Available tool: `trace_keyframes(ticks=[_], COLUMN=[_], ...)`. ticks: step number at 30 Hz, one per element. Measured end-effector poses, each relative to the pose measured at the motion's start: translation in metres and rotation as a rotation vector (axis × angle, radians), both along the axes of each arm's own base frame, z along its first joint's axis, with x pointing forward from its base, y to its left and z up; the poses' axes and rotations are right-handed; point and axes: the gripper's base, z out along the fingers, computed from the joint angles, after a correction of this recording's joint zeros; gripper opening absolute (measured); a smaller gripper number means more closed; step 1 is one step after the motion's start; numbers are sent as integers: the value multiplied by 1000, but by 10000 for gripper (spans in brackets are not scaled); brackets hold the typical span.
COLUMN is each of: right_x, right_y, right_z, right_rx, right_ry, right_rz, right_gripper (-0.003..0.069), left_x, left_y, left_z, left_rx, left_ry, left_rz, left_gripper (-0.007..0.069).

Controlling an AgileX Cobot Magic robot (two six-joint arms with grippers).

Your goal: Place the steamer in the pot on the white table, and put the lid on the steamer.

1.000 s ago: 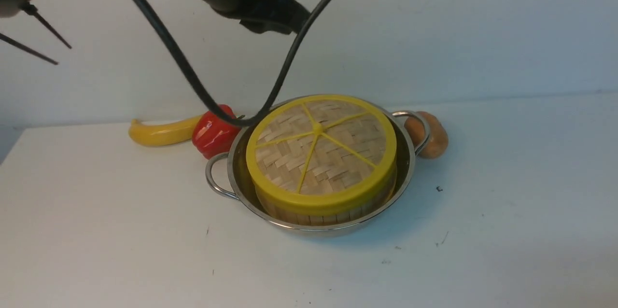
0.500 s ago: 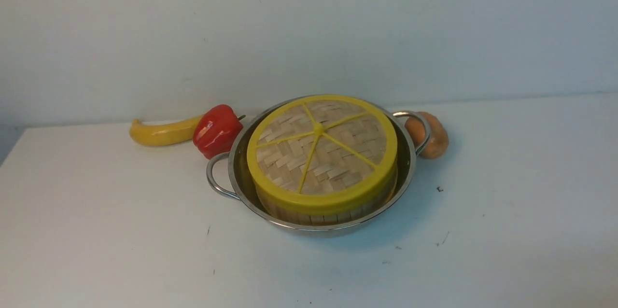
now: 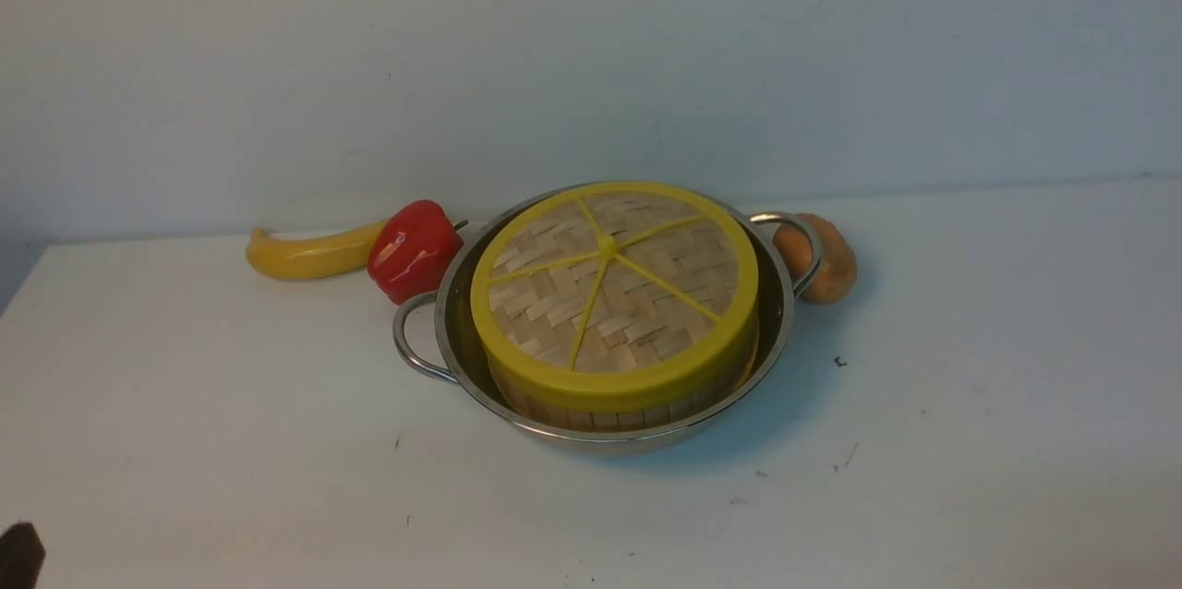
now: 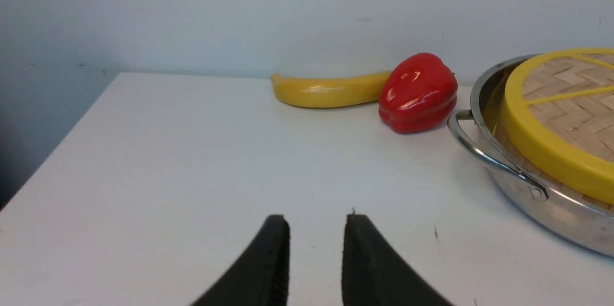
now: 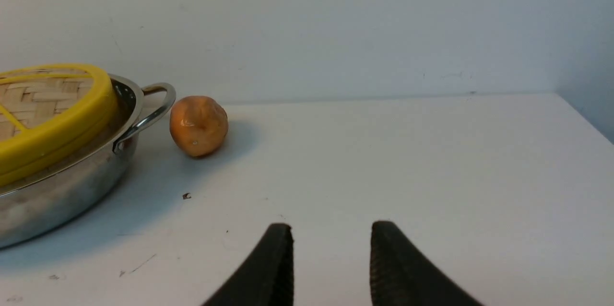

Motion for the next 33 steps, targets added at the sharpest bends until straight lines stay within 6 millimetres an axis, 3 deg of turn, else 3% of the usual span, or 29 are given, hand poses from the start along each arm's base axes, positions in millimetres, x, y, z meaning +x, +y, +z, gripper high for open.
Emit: trace_keyframes(ticks=[5, 11, 33], right_x=[0, 0, 0], right_y=[0, 0, 0], right_z=[0, 0, 0], right_rx=[0, 0, 0], right_ry=[0, 0, 0], right_rz=[0, 0, 0], right_gripper=[243, 243, 243], left_x=[-8, -10, -11], left_y=[-1, -2, 0], left_z=[-31, -43, -46], left_rx=[-2, 5, 79], left_ry=[-27, 52, 90], left_rz=[1, -12, -8], left_gripper=[157, 157, 178])
